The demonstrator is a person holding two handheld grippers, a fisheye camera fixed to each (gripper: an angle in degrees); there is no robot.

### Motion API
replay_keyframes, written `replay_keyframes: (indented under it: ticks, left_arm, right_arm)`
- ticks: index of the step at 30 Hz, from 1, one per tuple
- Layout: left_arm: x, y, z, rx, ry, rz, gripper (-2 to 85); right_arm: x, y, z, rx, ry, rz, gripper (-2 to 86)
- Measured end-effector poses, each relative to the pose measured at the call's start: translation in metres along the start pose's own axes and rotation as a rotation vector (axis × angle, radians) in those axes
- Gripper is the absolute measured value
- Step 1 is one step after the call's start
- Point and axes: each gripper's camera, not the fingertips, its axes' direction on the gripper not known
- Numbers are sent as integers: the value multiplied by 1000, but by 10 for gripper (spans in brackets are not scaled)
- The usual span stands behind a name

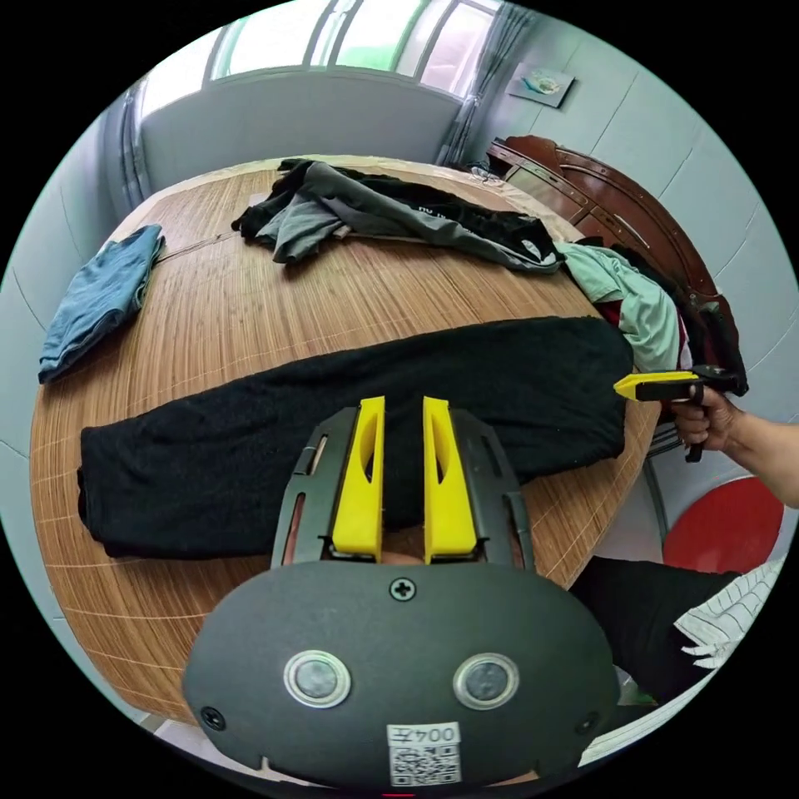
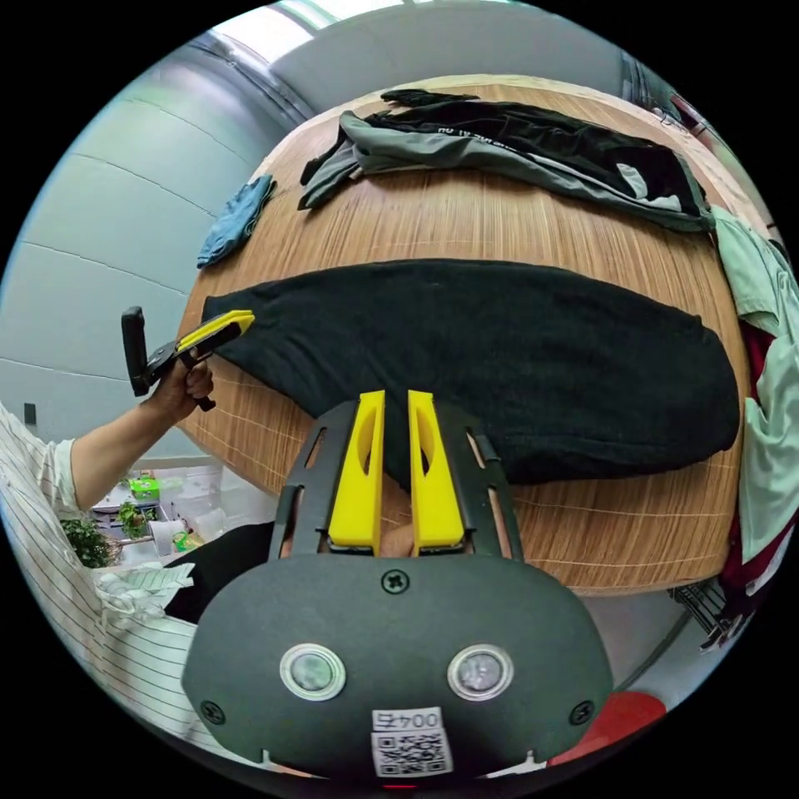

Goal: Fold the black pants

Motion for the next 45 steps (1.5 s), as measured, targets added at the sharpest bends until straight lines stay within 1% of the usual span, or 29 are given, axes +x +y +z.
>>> replay_keyframes:
  ticks: [4,7,9,10,11,13,15,16,18,20,21,23,24,26,31,34,37,39,41,42,45]
  left_arm:
    - [-39,30,5,-30,-67,-92,79]
    - [-64,51,16,-59,-69,-108,77]
    - [-73,62,22,-54,-64,-82,77]
    - [-76,63,21,-57,-60,-83,77]
    - [-82,64,17,-56,-43,-94,79]
    - [-92,72,2,-9,-34,-125,85]
    - [-114,94,-19,46,-25,-212,88]
    - [-122,101,-22,49,-22,-242,88]
    - [-158,135,-34,48,-44,-369,89]
    - [-189,163,-42,47,-58,-471,89]
    - [-209,181,-47,46,-72,-525,88]
    - [-237,203,-56,53,-94,-587,88]
    - [-255,216,-61,63,-95,-627,88]
    - [-279,234,-68,83,-94,-671,88]
    - [-326,263,-73,98,-47,-696,91]
    - [-354,283,-70,133,47,-752,93]
    - [-378,300,-67,158,100,-803,96]
    - [-396,309,-62,156,132,-832,100]
    - [-408,314,-57,151,165,-856,106]
    - [-417,317,-53,151,196,-876,112]
    - [-436,322,-44,173,283,-925,126]
  right_arm:
    - [-47,-68,52,5,-61,-137,62]
    - [-86,-114,105,-67,-98,-206,64]
    - [-100,-133,140,-163,-14,-189,60]
    - [-104,-140,147,-155,-33,-165,59]
    - [-107,-145,148,-177,-70,-96,60]
    - [-121,-141,142,-168,-76,-71,64]
    - [-143,-131,136,-139,-83,-76,65]
    - [-163,-124,134,-114,-95,-88,65]
    - [-202,-117,139,-58,-102,-150,65]
    - [-272,-112,159,-12,-119,-301,69]
    - [-292,-111,166,-8,-115,-356,71]
    - [-368,-107,197,-3,-102,-568,79]
    - [-386,-106,206,-4,-105,-613,80]
    - [-452,-99,243,-30,-75,-799,86]
    - [-540,-83,304,-46,70,-1076,103]
    - [-572,-73,332,-48,153,-1184,110]
    - [-586,-73,358,-72,248,-1209,107]
    - [-590,-75,366,-86,244,-1191,96]
    - [-596,-79,371,-67,264,-1157,63]
    - [-597,-81,370,-61,253,-1137,54]
    - [-590,-93,365,-50,143,-983,41]
